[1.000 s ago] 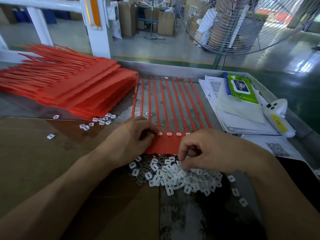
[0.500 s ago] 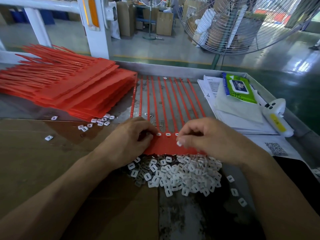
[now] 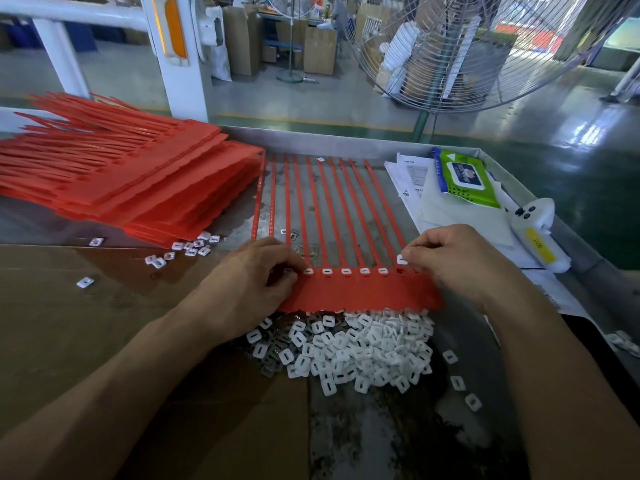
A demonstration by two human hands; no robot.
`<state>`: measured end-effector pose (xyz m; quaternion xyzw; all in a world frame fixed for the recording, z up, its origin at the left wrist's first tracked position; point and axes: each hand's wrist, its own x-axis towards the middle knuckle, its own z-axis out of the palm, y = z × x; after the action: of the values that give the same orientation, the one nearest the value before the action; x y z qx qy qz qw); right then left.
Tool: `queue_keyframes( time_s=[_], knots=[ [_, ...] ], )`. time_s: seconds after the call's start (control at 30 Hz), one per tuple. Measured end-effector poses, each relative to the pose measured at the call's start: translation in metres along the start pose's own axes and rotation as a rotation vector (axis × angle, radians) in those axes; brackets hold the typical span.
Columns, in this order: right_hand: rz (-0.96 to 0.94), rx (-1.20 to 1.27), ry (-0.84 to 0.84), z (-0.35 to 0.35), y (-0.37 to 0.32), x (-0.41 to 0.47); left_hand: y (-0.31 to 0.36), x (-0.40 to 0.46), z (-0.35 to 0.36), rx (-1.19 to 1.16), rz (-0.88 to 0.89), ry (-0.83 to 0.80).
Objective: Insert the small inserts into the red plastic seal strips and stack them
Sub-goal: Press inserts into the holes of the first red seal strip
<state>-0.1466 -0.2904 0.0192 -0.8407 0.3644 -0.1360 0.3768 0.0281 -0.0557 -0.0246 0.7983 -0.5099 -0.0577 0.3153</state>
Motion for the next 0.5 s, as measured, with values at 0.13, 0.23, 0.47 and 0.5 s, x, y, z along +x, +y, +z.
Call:
queue_keyframes(
  time_s=[0.13, 0.23, 0.47, 0.5],
  knots=[
    [0.013, -0.085, -0.002, -0.0007, 0.0035, 0.0028, 0.0006, -0.0007, -0.0005, 0.004, 0.006, 0.005],
    [0.016, -0.143, -0.034, 0.0027, 0.0035, 0.0032, 0.0012, -0.0005, -0.0005, 0.005, 0.005, 0.006],
    [0.008, -0.149, -0.029, 0.0046, 0.0038, 0.0015, 0.0021, -0.0006, -0.0012, 0.009, 0.004, -0.006],
    [0.007, -0.154, -0.018, 0.0064, 0.0038, 0.0014, 0.0020, -0.0006, -0.0013, 0.009, 0.001, -0.009]
  ],
)
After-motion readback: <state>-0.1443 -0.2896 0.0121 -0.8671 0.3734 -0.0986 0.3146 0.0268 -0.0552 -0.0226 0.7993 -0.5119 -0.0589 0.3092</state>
